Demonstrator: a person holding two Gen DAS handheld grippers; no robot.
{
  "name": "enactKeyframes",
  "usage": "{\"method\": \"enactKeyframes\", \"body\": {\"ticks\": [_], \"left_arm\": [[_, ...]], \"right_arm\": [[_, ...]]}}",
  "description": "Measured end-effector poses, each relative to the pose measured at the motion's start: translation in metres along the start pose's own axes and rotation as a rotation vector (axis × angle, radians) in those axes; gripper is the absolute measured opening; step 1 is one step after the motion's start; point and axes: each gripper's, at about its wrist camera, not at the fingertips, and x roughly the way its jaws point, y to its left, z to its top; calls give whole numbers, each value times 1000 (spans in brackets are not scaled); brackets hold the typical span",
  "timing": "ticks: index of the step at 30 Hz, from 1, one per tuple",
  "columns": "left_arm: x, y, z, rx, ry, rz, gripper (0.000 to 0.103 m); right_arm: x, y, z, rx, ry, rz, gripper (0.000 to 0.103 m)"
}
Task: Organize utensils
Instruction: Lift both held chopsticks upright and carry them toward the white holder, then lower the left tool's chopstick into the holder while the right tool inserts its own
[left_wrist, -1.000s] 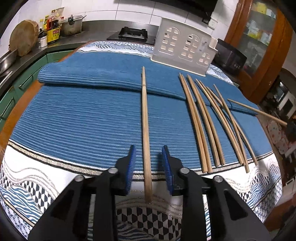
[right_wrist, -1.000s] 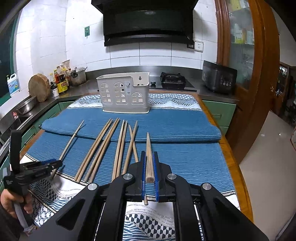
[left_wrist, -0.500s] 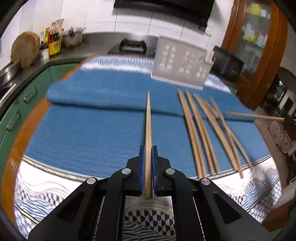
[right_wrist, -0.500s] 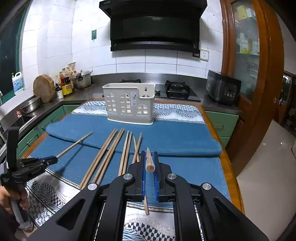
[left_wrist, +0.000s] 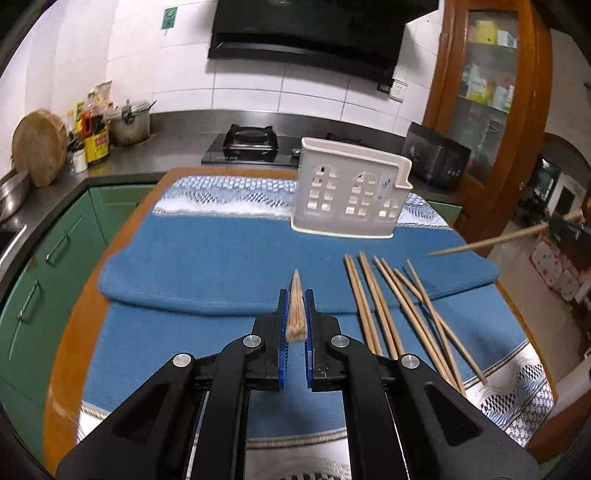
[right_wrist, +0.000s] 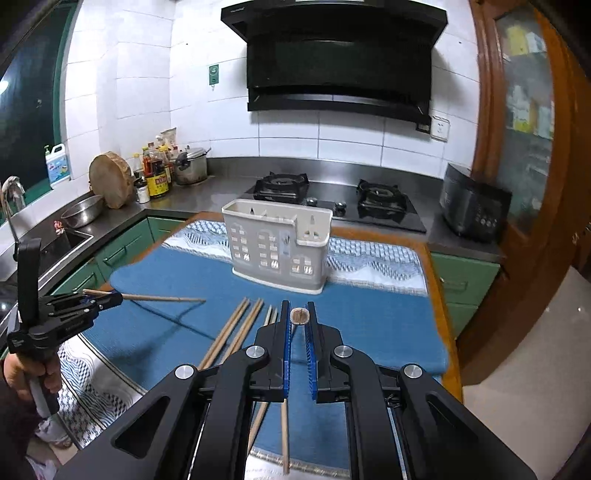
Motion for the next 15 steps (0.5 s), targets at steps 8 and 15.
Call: {"method": "enactKeyframes", "body": {"ticks": [8,15], "left_arm": [[7,0,56,54,-6,-37,5],[15,-4,92,89,-13,-39,5]], "right_arm": [[6,-21,83,-23,-15,15,7],[37,-28,135,-49,40,7,7]]}}
